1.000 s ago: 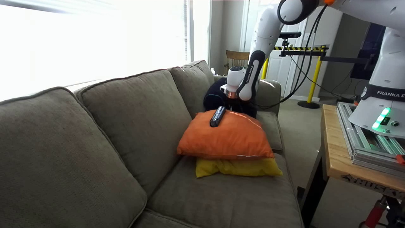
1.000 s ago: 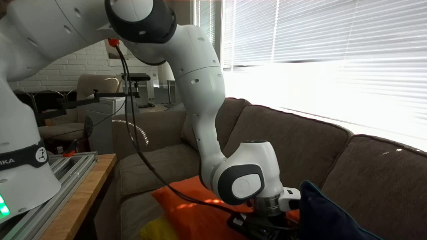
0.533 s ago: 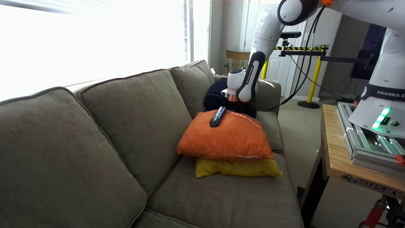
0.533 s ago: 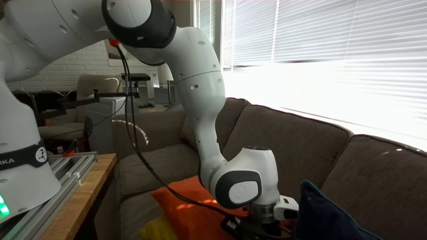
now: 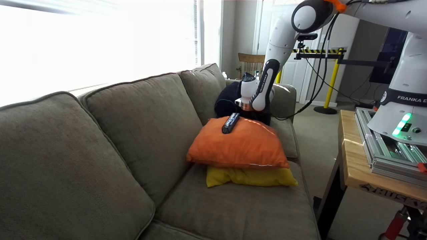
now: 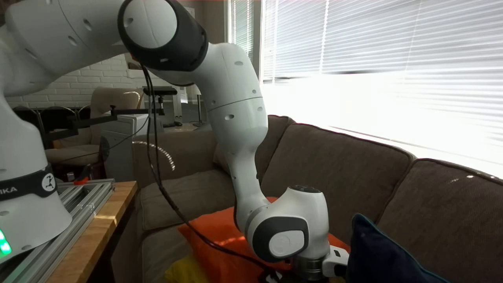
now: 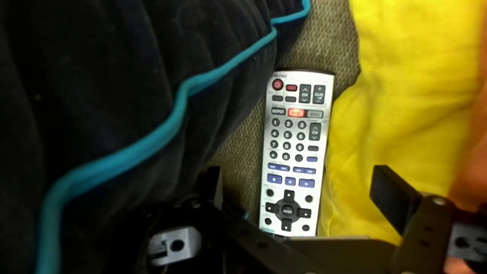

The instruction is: Put the grey and black remote on the orange pillow

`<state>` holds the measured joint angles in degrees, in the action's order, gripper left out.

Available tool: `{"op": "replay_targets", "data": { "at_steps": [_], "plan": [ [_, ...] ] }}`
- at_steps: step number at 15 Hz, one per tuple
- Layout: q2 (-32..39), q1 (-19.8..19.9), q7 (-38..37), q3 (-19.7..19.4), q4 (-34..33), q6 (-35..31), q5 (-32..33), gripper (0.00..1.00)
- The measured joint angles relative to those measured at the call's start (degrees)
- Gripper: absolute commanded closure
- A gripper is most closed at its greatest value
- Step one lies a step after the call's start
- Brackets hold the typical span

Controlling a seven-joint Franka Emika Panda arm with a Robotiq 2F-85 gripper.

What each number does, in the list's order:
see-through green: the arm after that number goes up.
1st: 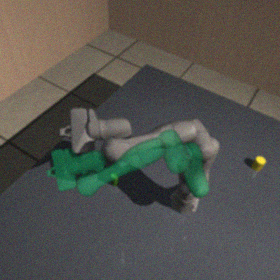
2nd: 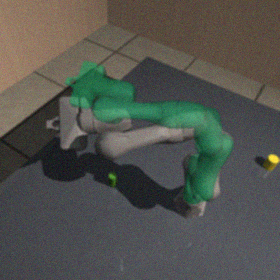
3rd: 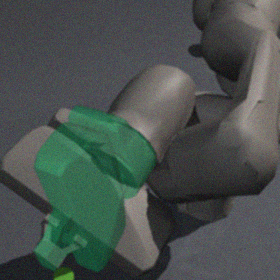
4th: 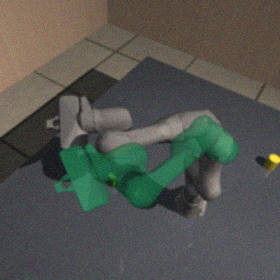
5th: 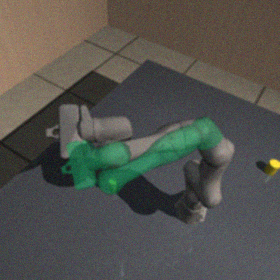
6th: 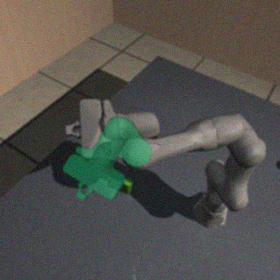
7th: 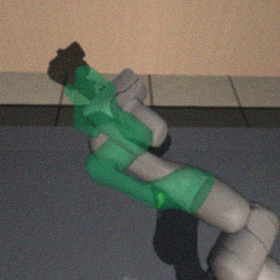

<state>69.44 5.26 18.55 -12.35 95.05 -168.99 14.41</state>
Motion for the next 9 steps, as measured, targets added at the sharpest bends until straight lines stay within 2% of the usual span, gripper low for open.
{"op": "replay_targets", "data": {
  "at_steps": [2, 9],
  "plan": [
    [1.11, -0.02, 0.01, -0.16, -0.8, 0.0, 0.41, 0.31],
    [4.04, -0.04, 0.01, -0.51, -2.96, 0.0, 0.63, 0.81]
  ]
}}
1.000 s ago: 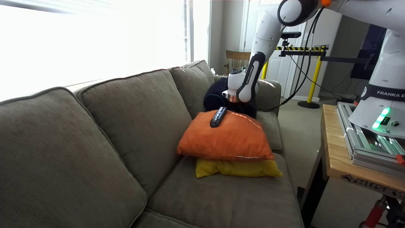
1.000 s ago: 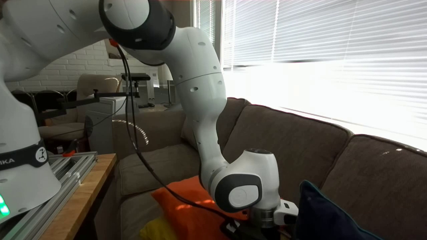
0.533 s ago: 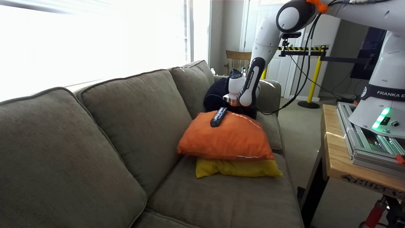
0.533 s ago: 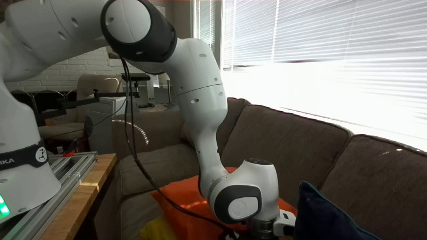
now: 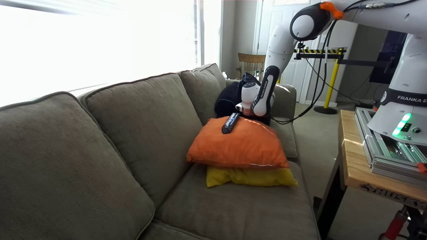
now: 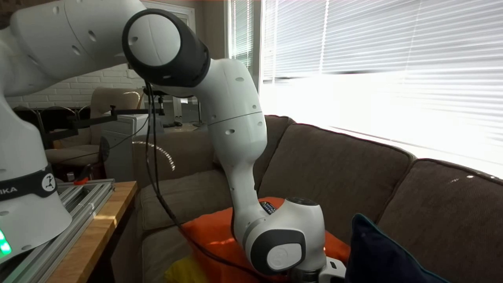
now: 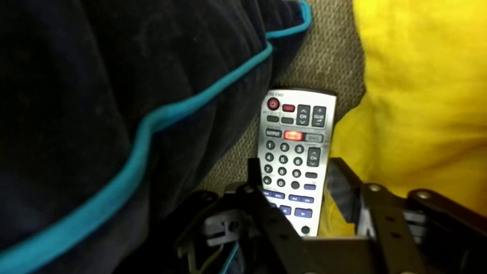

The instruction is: Put the grey and black remote on the orange pillow

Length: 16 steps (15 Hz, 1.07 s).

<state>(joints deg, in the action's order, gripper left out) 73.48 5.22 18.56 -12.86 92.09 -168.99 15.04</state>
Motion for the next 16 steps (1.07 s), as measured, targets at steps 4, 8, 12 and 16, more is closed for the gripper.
{"op": "replay_targets", "data": {
  "at_steps": [4, 8, 12, 16],
  "plan": [
    [0.9, 0.0, 0.0, -0.14, -0.54, 0.0, 0.0, 0.48],
    [1.68, -0.01, 0.0, -0.36, -1.25, 0.0, 0.0, 0.36],
    [2.55, 0.01, 0.0, -0.51, -2.25, 0.0, 0.0, 0.43],
    [3.51, 0.12, 0.0, -0.56, -3.38, 0.0, 0.0, 0.47]
  ]
}}
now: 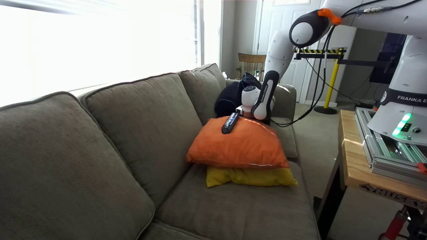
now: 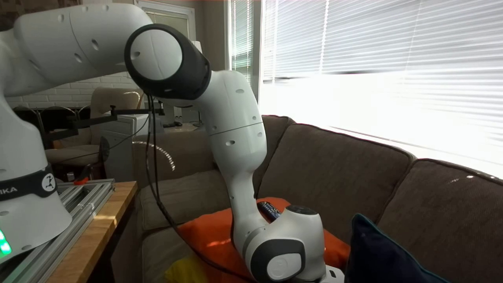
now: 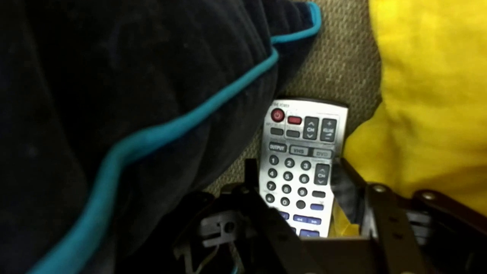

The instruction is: Put the grey and black remote on the orange pillow

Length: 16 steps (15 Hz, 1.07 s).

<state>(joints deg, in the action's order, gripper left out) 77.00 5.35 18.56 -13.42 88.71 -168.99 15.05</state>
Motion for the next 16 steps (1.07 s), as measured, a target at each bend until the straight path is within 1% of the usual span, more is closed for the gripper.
{"op": "replay_targets", "data": {
  "at_steps": [1, 2, 3, 4, 5, 6, 8, 10, 11, 13, 14, 15, 16],
  "plan": [
    [0.31, 0.07, 0.0, 0.0, -0.35, 0.0, 0.0, 0.48],
    [0.62, 0.16, 0.0, 0.0, -0.66, 0.0, 0.0, 0.42],
    [0.85, 0.26, 0.0, 0.0, -0.92, 0.0, 0.0, 0.4],
    [1.03, 0.35, 0.0, 0.01, -1.14, 0.0, 0.0, 0.31],
    [1.14, 0.42, 0.0, 0.01, -1.29, 0.0, 0.0, 0.17],
    [1.24, 0.5, 0.0, 0.01, -1.45, 0.0, 0.0, 0.08],
    [1.55, 0.6, 0.0, 0.02, -1.91, 0.0, 0.0, 0.01],
    [1.85, 0.65, 0.0, 0.04, -2.29, 0.0, 0.0, 0.0],
    [1.94, 0.67, 0.0, 0.06, -2.39, 0.01, 0.0, 0.11],
    [2.13, 0.69, 0.0, 0.09, -2.57, 0.01, 0.0, 0.2],
    [2.22, 0.71, 0.0, 0.11, -2.68, 0.01, 0.0, 0.23],
    [2.27, 0.74, 0.0, 0.14, -2.74, 0.01, 0.0, 0.21],
    [2.32, 0.77, 0.0, 0.16, -2.78, 0.01, 0.0, 0.21]
  ]
}}
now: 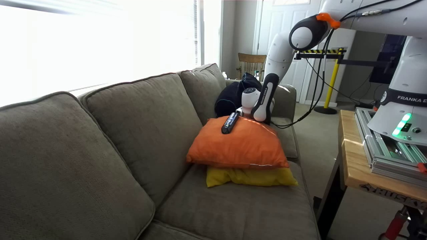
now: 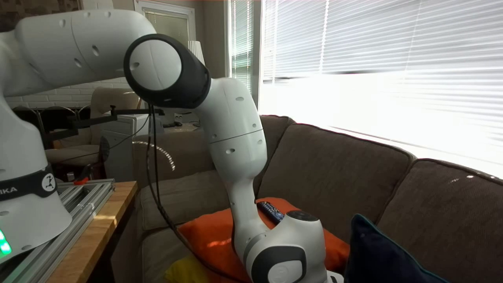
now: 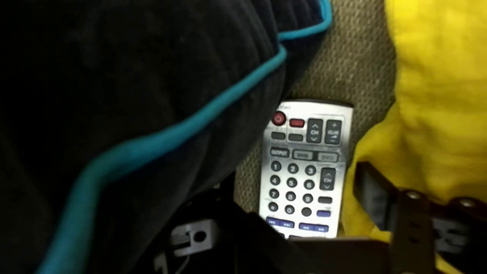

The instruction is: Put the grey and black remote on the orange pillow

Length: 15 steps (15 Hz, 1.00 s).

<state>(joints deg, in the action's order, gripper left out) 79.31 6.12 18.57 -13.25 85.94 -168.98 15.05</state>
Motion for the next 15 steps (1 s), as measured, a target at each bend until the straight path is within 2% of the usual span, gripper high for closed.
{"op": "replay_targets", "data": {
  "at_steps": [2, 5, 6, 7, 8, 11, 12, 15],
  "plan": [
    [0.17, 0.06, 0.0, 0.01, -0.16, 0.04, 0.0, 0.21],
    [0.75, 0.21, 0.0, 0.02, -0.93, 0.43, 0.0, 0.14],
    [1.02, 0.27, 0.0, 0.02, -1.26, 0.55, 0.0, 0.24],
    [1.27, 0.31, 0.0, 0.02, -1.55, 0.71, 0.0, 0.39],
    [1.5, 0.35, 0.0, 0.02, -1.82, 0.8, 0.0, 0.42],
    [2.08, 0.43, 0.01, 0.02, -2.66, 1.16, 0.0, 0.64],
    [2.23, 0.44, 0.01, 0.03, -2.84, 1.19, 0.0, 0.69],
    [2.33, 0.46, 0.01, 0.05, -2.97, 1.19, 0.0, 0.69]
  ]
}}
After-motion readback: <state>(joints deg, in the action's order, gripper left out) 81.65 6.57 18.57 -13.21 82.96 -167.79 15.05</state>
